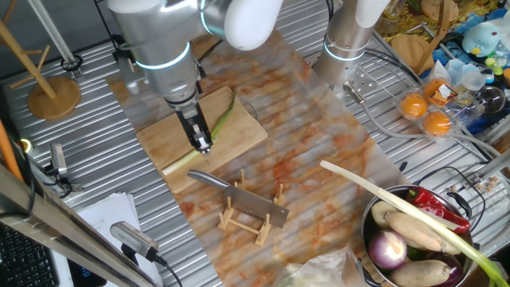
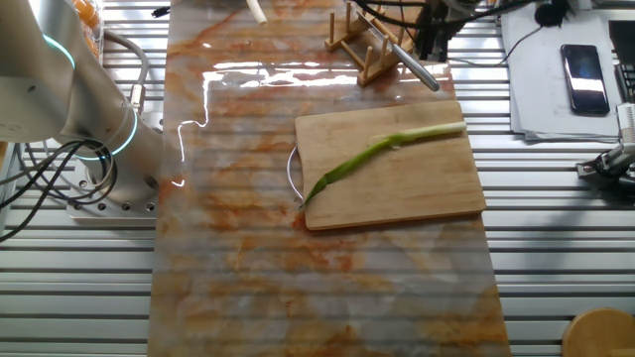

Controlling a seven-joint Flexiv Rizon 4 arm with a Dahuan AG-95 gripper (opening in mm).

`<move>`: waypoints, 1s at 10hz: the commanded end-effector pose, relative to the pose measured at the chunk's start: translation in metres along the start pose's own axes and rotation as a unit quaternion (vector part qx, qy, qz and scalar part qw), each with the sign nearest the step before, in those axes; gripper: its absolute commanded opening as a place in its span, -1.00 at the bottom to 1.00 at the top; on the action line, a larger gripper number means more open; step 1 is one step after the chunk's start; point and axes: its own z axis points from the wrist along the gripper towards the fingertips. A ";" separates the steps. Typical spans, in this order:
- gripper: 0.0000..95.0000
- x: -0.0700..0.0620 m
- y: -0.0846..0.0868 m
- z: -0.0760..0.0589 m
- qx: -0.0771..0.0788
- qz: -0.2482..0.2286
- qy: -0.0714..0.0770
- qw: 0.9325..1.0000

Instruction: Chop the scallions

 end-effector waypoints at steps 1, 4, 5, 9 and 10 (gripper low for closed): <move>-1.00 -0.002 0.031 0.007 0.035 -0.446 -0.001 0.894; -1.00 -0.005 0.044 0.016 0.040 -0.539 0.030 0.841; -1.00 -0.008 0.058 0.017 0.034 -0.576 0.026 0.816; -1.00 -0.011 0.078 0.028 0.045 -0.696 0.021 0.716; -1.00 -0.011 0.078 0.028 0.068 -0.711 0.044 0.698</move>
